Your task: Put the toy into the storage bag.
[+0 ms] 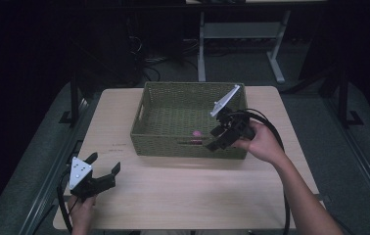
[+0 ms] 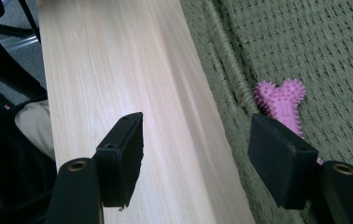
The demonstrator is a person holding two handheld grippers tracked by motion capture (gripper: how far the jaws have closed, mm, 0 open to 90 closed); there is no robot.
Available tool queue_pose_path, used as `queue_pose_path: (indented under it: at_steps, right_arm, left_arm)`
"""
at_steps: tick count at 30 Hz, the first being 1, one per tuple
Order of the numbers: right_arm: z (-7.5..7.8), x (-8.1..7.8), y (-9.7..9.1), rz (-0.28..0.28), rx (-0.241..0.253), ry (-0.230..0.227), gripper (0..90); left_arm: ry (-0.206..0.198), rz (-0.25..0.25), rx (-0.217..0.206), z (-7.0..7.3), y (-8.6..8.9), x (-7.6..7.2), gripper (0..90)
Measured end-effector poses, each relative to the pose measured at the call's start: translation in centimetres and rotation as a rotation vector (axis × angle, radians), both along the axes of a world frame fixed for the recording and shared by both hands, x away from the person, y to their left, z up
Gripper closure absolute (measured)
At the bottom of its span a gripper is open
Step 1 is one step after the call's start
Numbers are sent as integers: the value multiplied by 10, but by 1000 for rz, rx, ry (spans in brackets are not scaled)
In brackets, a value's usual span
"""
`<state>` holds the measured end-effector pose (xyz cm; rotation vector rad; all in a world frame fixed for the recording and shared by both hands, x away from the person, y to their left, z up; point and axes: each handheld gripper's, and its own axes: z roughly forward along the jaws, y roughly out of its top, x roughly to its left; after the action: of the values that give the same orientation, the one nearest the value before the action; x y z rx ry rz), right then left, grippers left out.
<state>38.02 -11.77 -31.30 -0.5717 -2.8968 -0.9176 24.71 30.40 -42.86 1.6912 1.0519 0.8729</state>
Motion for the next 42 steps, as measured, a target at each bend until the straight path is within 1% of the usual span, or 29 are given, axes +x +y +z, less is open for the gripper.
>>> queue_pose_path:
  at_steps: [2, 3, 5, 6, 10, 17, 21, 24, 26, 33, 35, 41, 42]
  right_arm:
    - [0, -1, 0, 2, 3, -2, 354]
    - [0, -5, -1, 2, 4, -10, 354]
    - [-1, -9, -3, 1, 19, -6, 355]
    - [-2, -10, -3, 3, 15, -10, 355]
    - [-7, -16, -6, 5, 22, -11, 354]
    - [-17, -28, -11, 0, 26, 4, 354]
    - [-23, -34, -15, -6, 19, -1, 354]
    - [-29, -38, -20, -14, 32, 0, 354]
    - [-34, -40, -24, -24, 43, 8, 354]
    - [-55, -46, -36, -54, 48, 40, 354]
    - [-59, -49, -39, -59, 44, 39, 354]
    - [-68, -56, -49, -82, 55, 54, 354]
    - [-70, -57, -51, -86, 57, 51, 354]
  left_arm:
    - [-1, -1, 1, 0, 0, 0, 130]
    - [0, -1, 0, 0, 0, 0, 130]
    - [-1, 1, 0, 0, 0, 0, 130]
    - [-1, 0, -1, 0, 0, 0, 130]
    - [0, -1, 1, 0, 0, 0, 130]
    - [0, 0, 0, 0, 0, 0, 130]
    - [1, -2, 0, 0, 0, 0, 130]
    - [0, -1, 3, 0, 0, 0, 130]
    - [0, -1, 2, 0, 0, 0, 130]
    - [1, -1, -2, 0, 0, 0, 130]
    - [0, 0, -1, 0, 0, 0, 130]
    - [2, -1, 2, 0, 0, 0, 130]
    - [2, -2, 3, 0, 0, 0, 130]
